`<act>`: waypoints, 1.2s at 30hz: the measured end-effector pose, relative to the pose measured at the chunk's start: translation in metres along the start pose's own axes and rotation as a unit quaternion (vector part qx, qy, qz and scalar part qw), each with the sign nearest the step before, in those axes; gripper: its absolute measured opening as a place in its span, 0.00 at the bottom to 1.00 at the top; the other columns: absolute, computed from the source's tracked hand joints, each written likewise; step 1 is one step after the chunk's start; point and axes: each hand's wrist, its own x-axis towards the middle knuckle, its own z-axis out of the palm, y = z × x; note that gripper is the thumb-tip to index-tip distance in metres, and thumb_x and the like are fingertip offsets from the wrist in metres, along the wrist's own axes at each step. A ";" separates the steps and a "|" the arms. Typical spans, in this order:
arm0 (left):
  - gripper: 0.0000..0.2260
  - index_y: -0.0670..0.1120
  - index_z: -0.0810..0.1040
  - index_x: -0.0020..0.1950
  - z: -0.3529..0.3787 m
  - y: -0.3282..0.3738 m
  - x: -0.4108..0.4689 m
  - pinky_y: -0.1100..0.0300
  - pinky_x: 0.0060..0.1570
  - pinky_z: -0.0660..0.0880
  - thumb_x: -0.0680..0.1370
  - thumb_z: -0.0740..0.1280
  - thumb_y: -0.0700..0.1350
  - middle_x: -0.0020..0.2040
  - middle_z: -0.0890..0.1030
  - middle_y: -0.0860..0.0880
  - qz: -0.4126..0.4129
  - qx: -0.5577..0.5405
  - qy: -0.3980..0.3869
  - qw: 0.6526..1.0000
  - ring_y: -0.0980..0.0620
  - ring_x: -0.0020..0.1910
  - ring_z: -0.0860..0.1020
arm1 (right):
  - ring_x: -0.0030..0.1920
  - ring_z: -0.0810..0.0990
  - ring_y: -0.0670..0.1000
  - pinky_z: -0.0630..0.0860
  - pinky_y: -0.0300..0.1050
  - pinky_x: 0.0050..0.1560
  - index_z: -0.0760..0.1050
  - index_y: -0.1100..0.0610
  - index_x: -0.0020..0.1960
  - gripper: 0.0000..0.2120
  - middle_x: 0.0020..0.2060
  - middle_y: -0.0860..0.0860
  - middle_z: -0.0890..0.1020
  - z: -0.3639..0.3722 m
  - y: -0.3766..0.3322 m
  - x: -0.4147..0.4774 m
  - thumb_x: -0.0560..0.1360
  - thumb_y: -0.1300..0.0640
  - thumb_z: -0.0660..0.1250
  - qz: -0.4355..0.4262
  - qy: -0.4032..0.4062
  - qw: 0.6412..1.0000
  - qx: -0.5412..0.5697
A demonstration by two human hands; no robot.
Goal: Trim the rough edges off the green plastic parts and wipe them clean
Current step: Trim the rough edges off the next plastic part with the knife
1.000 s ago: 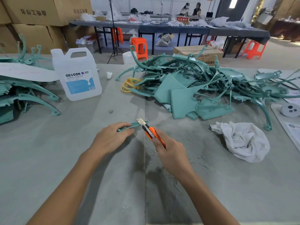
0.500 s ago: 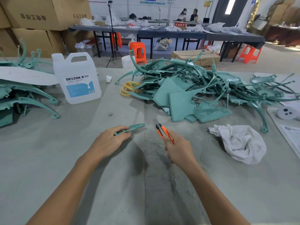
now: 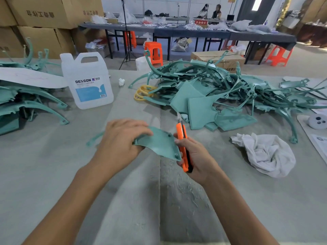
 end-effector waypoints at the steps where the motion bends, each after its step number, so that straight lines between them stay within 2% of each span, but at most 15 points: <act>1: 0.17 0.53 0.83 0.54 -0.001 0.002 -0.005 0.49 0.59 0.68 0.68 0.80 0.42 0.57 0.81 0.55 -0.034 0.020 0.051 0.998 0.48 0.58 0.78 | 0.26 0.72 0.46 0.72 0.37 0.22 0.75 0.60 0.61 0.11 0.35 0.52 0.76 0.001 0.000 -0.002 0.79 0.65 0.67 -0.019 0.004 1.000 0.013; 3: 0.15 0.54 0.76 0.53 0.002 0.013 -0.024 0.58 0.53 0.67 0.71 0.77 0.46 0.52 0.76 0.57 -0.135 -0.026 0.172 0.975 0.50 0.52 0.74 | 0.27 0.73 0.47 0.71 0.38 0.22 0.72 0.58 0.55 0.09 0.31 0.50 0.75 0.002 -0.002 -0.007 0.78 0.67 0.66 -0.056 0.025 0.998 0.027; 4: 0.13 0.57 0.73 0.50 0.007 0.022 -0.036 0.59 0.48 0.67 0.72 0.75 0.51 0.48 0.74 0.59 -0.196 -0.094 0.210 0.953 0.52 0.47 0.74 | 0.27 0.73 0.47 0.71 0.38 0.23 0.71 0.57 0.54 0.09 0.31 0.50 0.75 0.004 -0.003 -0.009 0.78 0.68 0.66 -0.076 0.034 0.996 0.035; 5: 0.11 0.57 0.71 0.48 0.013 0.031 -0.046 0.59 0.44 0.69 0.73 0.72 0.57 0.43 0.75 0.59 -0.258 -0.190 0.208 0.924 0.55 0.41 0.74 | 0.27 0.73 0.47 0.71 0.38 0.23 0.69 0.57 0.53 0.10 0.31 0.50 0.74 0.006 -0.004 -0.011 0.78 0.68 0.65 -0.097 0.040 0.994 0.040; 7: 0.20 0.53 0.75 0.47 0.025 0.047 -0.054 0.57 0.36 0.70 0.71 0.64 0.68 0.36 0.79 0.55 -0.352 -0.402 0.101 0.839 0.56 0.31 0.74 | 0.27 0.74 0.48 0.70 0.39 0.23 0.69 0.56 0.52 0.10 0.31 0.49 0.75 0.009 -0.005 -0.017 0.78 0.68 0.65 -0.135 0.046 0.989 0.029; 8: 0.26 0.49 0.77 0.48 0.029 0.052 -0.052 0.57 0.33 0.70 0.70 0.61 0.71 0.34 0.80 0.52 -0.370 -0.467 0.037 0.803 0.54 0.28 0.74 | 0.27 0.75 0.48 0.70 0.40 0.23 0.70 0.56 0.52 0.10 0.32 0.49 0.75 0.011 -0.004 -0.020 0.78 0.68 0.66 -0.148 0.047 0.988 0.014; 9: 0.30 0.46 0.78 0.48 0.031 0.054 -0.049 0.58 0.30 0.69 0.69 0.59 0.72 0.33 0.80 0.49 -0.370 -0.497 -0.010 0.785 0.53 0.27 0.73 | 0.28 0.75 0.49 0.71 0.40 0.24 0.71 0.56 0.52 0.10 0.32 0.49 0.76 0.013 -0.001 -0.025 0.78 0.67 0.67 -0.158 0.046 0.986 -0.008; 11: 0.29 0.46 0.80 0.43 0.030 0.058 -0.040 0.60 0.26 0.68 0.70 0.59 0.73 0.32 0.78 0.45 -0.348 -0.520 -0.033 0.779 0.51 0.25 0.72 | 0.29 0.77 0.51 0.72 0.42 0.26 0.73 0.55 0.55 0.10 0.34 0.50 0.77 0.017 0.005 -0.034 0.78 0.66 0.68 -0.177 0.032 0.982 -0.061; 15: 0.15 0.53 0.80 0.32 0.025 0.055 -0.028 0.62 0.22 0.65 0.73 0.66 0.61 0.27 0.73 0.49 -0.353 -0.497 0.032 0.792 0.52 0.24 0.70 | 0.32 0.80 0.53 0.75 0.44 0.27 0.75 0.50 0.62 0.12 0.39 0.52 0.82 0.017 0.009 -0.048 0.80 0.60 0.70 -0.194 0.007 0.967 -0.166; 17: 0.15 0.55 0.80 0.30 0.021 0.053 -0.022 0.63 0.21 0.63 0.73 0.66 0.60 0.25 0.73 0.51 -0.361 -0.498 0.058 0.786 0.54 0.21 0.69 | 0.30 0.80 0.52 0.75 0.46 0.26 0.76 0.46 0.61 0.10 0.41 0.52 0.84 0.009 0.008 -0.055 0.81 0.53 0.69 -0.234 0.021 0.938 -0.255; 20: 0.14 0.56 0.81 0.30 0.015 0.050 -0.016 0.66 0.20 0.60 0.75 0.66 0.57 0.25 0.71 0.53 -0.370 -0.538 0.087 0.753 0.56 0.19 0.65 | 0.27 0.75 0.49 0.75 0.49 0.26 0.77 0.37 0.56 0.05 0.36 0.50 0.81 -0.007 0.012 -0.071 0.80 0.42 0.66 -0.269 0.029 0.891 -0.365; 24: 0.17 0.50 0.79 0.34 0.016 0.047 -0.013 0.68 0.20 0.58 0.82 0.65 0.49 0.25 0.72 0.52 -0.372 -0.556 0.105 0.736 0.57 0.18 0.64 | 0.27 0.72 0.47 0.73 0.52 0.30 0.75 0.33 0.55 0.11 0.33 0.52 0.78 -0.022 0.021 -0.086 0.77 0.33 0.61 -0.290 -0.004 0.820 -0.493; 29: 0.13 0.49 0.75 0.39 0.015 0.046 -0.013 0.68 0.20 0.57 0.83 0.63 0.48 0.26 0.71 0.51 -0.383 -0.552 0.110 0.733 0.56 0.18 0.63 | 0.29 0.72 0.44 0.65 0.36 0.30 0.74 0.35 0.56 0.13 0.31 0.43 0.76 -0.028 0.023 -0.089 0.76 0.32 0.59 -0.303 0.004 0.779 -0.549; 33: 0.12 0.48 0.75 0.40 0.014 0.047 -0.014 0.68 0.20 0.57 0.83 0.63 0.48 0.27 0.72 0.51 -0.388 -0.550 0.114 0.730 0.56 0.19 0.64 | 0.29 0.73 0.44 0.66 0.35 0.30 0.74 0.35 0.56 0.13 0.32 0.43 0.77 -0.029 0.025 -0.088 0.76 0.32 0.59 -0.305 0.002 0.773 -0.556; 36: 0.12 0.48 0.75 0.39 0.011 0.049 -0.016 0.68 0.20 0.57 0.83 0.64 0.48 0.26 0.70 0.50 -0.390 -0.553 0.105 0.729 0.56 0.18 0.63 | 0.28 0.72 0.44 0.65 0.36 0.29 0.74 0.35 0.56 0.13 0.34 0.48 0.78 -0.029 0.023 -0.083 0.77 0.33 0.58 -0.303 -0.004 0.781 -0.546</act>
